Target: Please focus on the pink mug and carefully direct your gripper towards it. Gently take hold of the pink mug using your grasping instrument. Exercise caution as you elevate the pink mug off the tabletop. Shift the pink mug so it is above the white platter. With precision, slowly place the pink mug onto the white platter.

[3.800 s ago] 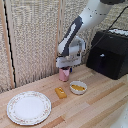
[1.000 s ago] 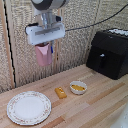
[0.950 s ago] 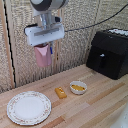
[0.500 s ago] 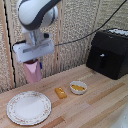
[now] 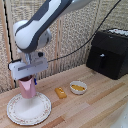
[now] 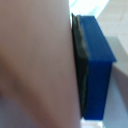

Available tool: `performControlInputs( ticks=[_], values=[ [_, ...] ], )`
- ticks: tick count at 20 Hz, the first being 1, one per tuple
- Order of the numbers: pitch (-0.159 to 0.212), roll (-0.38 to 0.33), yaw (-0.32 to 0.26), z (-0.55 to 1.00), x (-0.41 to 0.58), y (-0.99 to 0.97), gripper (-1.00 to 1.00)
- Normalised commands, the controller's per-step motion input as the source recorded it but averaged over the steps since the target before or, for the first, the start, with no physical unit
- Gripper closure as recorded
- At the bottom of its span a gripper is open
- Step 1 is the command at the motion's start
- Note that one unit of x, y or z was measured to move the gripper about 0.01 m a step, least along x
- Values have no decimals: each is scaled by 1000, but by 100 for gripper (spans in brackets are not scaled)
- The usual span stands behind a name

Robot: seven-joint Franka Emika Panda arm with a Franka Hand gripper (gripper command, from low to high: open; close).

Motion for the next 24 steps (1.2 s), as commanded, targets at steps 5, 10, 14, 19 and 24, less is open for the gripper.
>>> performControlInputs(
  ticks=[5, 10, 14, 19, 24],
  values=[
    [-72, -98, 98, -454, 262, 3, 100],
    [-107, -66, 99, -317, 211, 0, 100],
    [-174, -3, 104, -36, 174, 0, 100],
    [-113, 0, 72, 123, 178, 0, -100],
    [-6, 2, 82, 484, 98, 0, -100]
  ],
)
